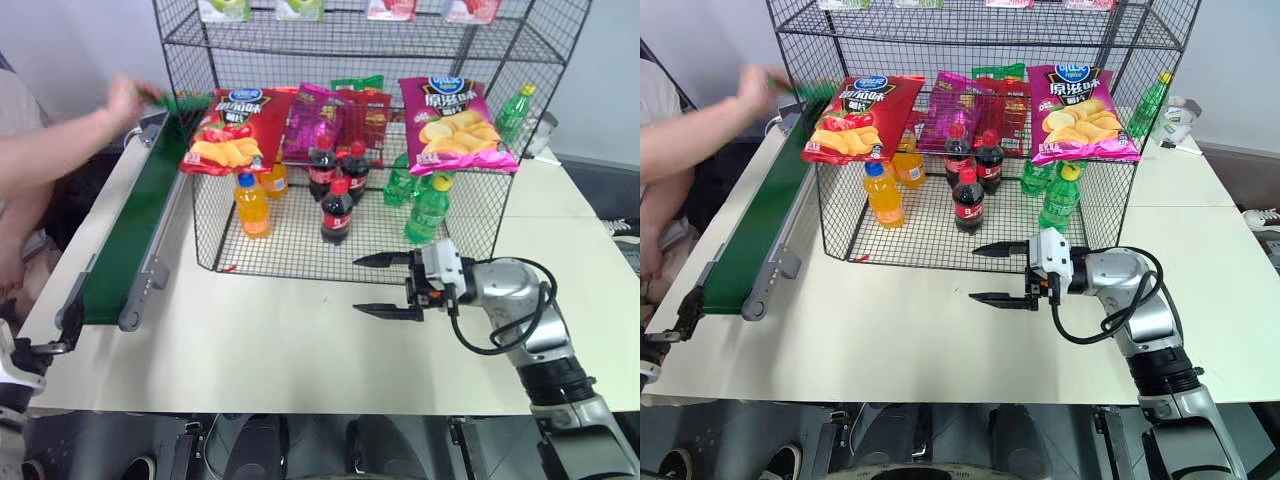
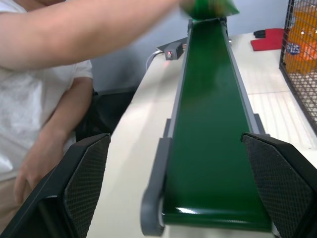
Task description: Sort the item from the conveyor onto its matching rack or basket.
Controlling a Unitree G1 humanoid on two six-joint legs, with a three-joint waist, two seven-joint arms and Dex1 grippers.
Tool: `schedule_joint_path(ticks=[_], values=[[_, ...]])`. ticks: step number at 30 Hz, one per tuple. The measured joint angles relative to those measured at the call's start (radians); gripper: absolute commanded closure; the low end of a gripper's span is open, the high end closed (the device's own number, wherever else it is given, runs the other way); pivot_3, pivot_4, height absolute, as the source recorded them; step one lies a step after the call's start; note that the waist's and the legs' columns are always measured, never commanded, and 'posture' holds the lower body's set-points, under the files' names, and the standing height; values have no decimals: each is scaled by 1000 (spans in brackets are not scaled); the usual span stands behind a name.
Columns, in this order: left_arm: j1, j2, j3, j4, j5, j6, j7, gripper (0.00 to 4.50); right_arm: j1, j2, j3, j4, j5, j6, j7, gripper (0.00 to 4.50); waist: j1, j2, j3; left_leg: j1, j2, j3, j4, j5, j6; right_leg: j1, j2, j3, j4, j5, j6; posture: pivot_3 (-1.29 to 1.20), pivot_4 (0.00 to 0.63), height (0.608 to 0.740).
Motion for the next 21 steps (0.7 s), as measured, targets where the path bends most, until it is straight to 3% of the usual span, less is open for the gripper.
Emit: schedule_joint_path(ticks=[21], values=[[-17, 18, -17, 39, 29, -91, -34, 0, -1, -12, 1, -18, 2, 34, -34, 953, -1, 0, 0, 0, 0, 0, -1, 0, 0, 0, 0, 0, 0, 0, 0, 0, 150, 739]])
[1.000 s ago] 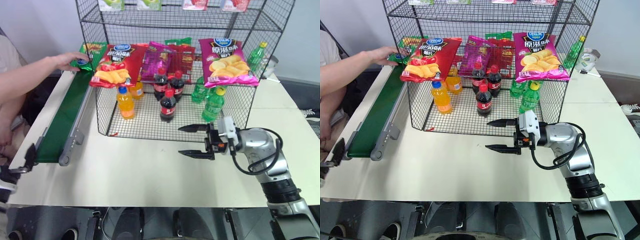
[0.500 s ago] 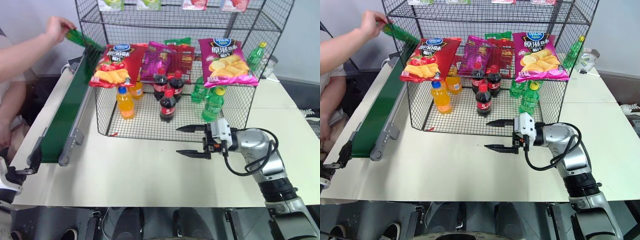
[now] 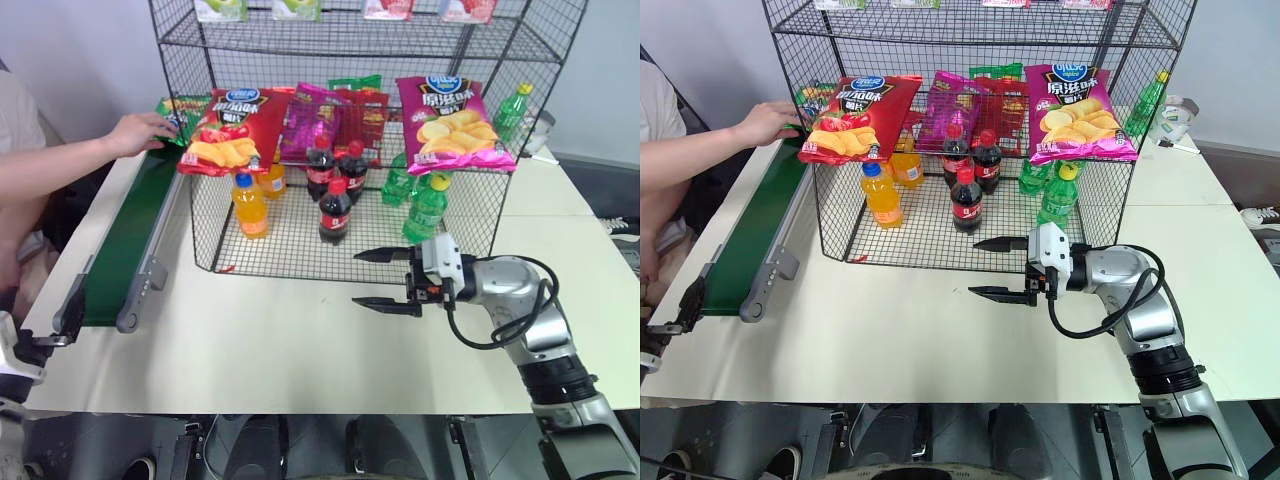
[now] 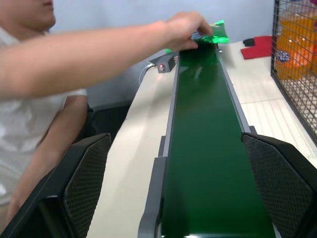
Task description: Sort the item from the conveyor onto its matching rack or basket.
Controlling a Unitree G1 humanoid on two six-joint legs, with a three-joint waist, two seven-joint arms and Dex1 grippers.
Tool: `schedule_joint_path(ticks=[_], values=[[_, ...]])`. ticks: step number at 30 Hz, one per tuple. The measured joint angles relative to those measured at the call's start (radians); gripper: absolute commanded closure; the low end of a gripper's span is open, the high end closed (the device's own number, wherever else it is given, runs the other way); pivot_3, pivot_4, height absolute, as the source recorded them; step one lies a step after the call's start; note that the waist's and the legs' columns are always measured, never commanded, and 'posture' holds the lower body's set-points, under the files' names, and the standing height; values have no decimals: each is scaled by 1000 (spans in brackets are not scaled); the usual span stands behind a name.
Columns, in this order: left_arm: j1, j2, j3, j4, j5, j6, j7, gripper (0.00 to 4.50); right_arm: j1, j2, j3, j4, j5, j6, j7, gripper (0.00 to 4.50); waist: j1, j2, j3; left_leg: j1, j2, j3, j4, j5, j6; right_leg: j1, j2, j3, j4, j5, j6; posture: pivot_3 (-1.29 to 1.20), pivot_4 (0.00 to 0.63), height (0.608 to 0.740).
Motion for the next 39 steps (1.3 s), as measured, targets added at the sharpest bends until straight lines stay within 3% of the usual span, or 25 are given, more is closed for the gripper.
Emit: schedule_joint_path(ticks=[23, 27, 32, 39], values=[[-9, 42, -12, 38, 23, -54, -72, 0, 27, -14, 0, -41, -11, 33, -20, 953, 0, 0, 0, -1, 0, 0, -1, 0, 0, -1, -1, 0, -1, 0, 0, 0, 150, 739], [17, 82, -30, 62, 118, -153, -83, 0, 27, -13, 1, -41, -11, 33, -20, 953, -1, 0, 0, -1, 0, 0, -1, 0, 0, -1, -1, 0, -1, 0, 0, 0, 150, 739], [68, 171, -35, 131, 338, -403, -61, 0, 27, -6, 5, -41, -12, 33, -20, 953, -1, 0, 0, -1, 0, 0, -3, 0, 0, -2, -1, 0, -2, 0, -1, 0, 150, 739], [103, 232, -35, 227, 591, -633, 72, 0, 23, 5, 14, -41, -12, 35, -20, 953, -2, 0, 0, -2, 0, 1, -3, 0, 0, -3, -1, 0, -2, 0, -1, 0, 150, 739]])
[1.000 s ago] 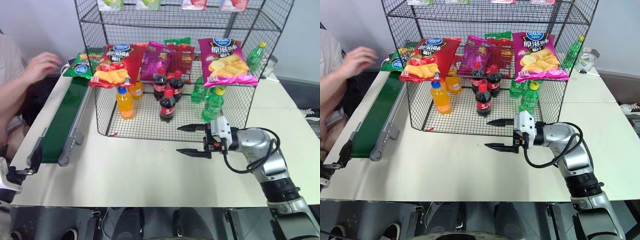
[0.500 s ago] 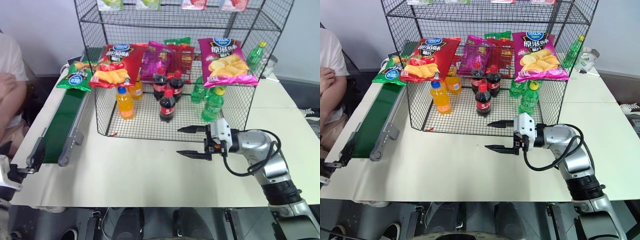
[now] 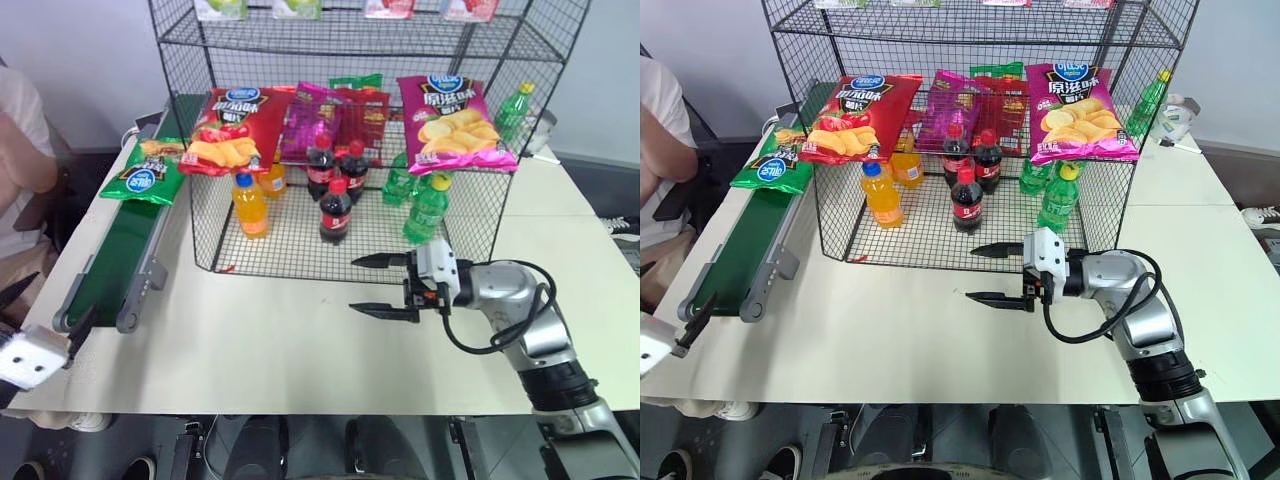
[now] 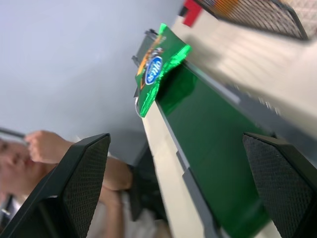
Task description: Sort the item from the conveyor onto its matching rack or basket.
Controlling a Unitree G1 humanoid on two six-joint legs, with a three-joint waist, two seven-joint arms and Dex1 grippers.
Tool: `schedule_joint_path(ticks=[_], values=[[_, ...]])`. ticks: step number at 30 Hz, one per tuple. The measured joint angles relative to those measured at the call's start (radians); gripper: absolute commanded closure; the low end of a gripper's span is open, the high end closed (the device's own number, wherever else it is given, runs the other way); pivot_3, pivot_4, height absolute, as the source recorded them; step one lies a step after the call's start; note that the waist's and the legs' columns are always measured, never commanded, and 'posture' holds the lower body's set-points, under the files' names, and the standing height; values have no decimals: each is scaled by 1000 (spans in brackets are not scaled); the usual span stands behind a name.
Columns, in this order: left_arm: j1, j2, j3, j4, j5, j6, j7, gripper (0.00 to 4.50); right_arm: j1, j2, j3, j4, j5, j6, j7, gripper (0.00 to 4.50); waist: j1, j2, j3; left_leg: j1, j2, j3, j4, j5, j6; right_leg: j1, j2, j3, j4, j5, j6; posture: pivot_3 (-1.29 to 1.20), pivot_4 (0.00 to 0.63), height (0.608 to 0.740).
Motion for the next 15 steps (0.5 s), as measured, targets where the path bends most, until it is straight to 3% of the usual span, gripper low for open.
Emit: schedule_joint_path(ticks=[15], values=[[64, 90, -13, 169, 182, -115, 191, 0, -23, 1, 2, 0, 1, 17, 3, 953, -24, 0, 0, -1, 0, 0, -1, 0, 0, -1, 0, 0, 0, 0, 0, 0, 150, 739]])
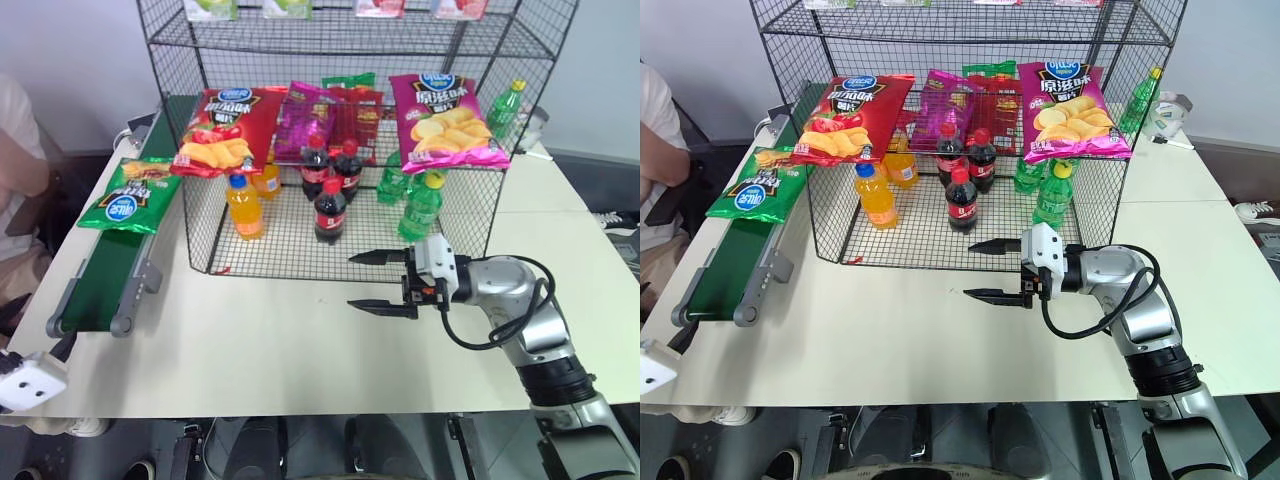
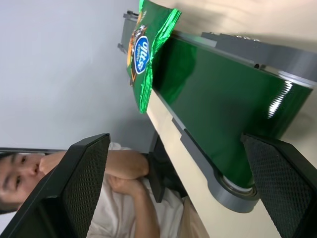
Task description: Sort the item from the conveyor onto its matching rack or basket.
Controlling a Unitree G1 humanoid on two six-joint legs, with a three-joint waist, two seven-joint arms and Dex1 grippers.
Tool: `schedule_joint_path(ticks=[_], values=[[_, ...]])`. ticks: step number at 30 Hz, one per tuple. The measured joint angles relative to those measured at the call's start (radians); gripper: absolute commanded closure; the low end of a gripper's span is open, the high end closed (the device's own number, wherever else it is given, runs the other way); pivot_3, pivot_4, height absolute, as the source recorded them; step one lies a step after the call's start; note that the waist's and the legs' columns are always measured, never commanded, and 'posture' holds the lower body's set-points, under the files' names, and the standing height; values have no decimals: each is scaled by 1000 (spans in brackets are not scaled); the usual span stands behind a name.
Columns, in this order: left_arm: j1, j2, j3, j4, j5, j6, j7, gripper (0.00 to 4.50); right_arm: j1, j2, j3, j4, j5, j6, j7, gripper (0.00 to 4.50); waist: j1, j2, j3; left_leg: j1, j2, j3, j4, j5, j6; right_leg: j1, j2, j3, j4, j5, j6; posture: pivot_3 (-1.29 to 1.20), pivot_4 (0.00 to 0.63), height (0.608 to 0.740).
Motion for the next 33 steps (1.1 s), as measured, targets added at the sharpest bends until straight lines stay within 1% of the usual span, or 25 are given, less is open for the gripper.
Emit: schedule_joint_path(ticks=[5, 18, 24, 33], values=[[13, 9, -19, 6, 2, -4, 15, 0, 0, 0, 0, 0, 0, 0, 8, 953, 1, 0, 0, 0, 0, 0, 0, 0, 0, 0, 0, 0, 0, 0, 0, 0, 150, 739], [38, 49, -19, 15, 2, -4, 64, 0, 0, 4, 1, 0, -1, -3, 10, 953, 1, 0, 0, 0, 0, 0, 0, 0, 0, 0, 0, 0, 0, 0, 0, 0, 150, 739], [38, 49, -31, 29, 7, -2, 65, 0, 1, 12, 30, -3, 0, -3, 9, 953, 1, 0, 0, 0, 0, 0, 0, 0, 0, 0, 0, 0, 1, 0, 0, 0, 150, 739], [10, 50, -71, 52, 9, 19, 65, 0, 1, 10, 30, -6, -1, -3, 6, 953, 2, 0, 0, 0, 0, 0, 0, 0, 0, 0, 0, 0, 1, 0, 0, 0, 150, 739]])
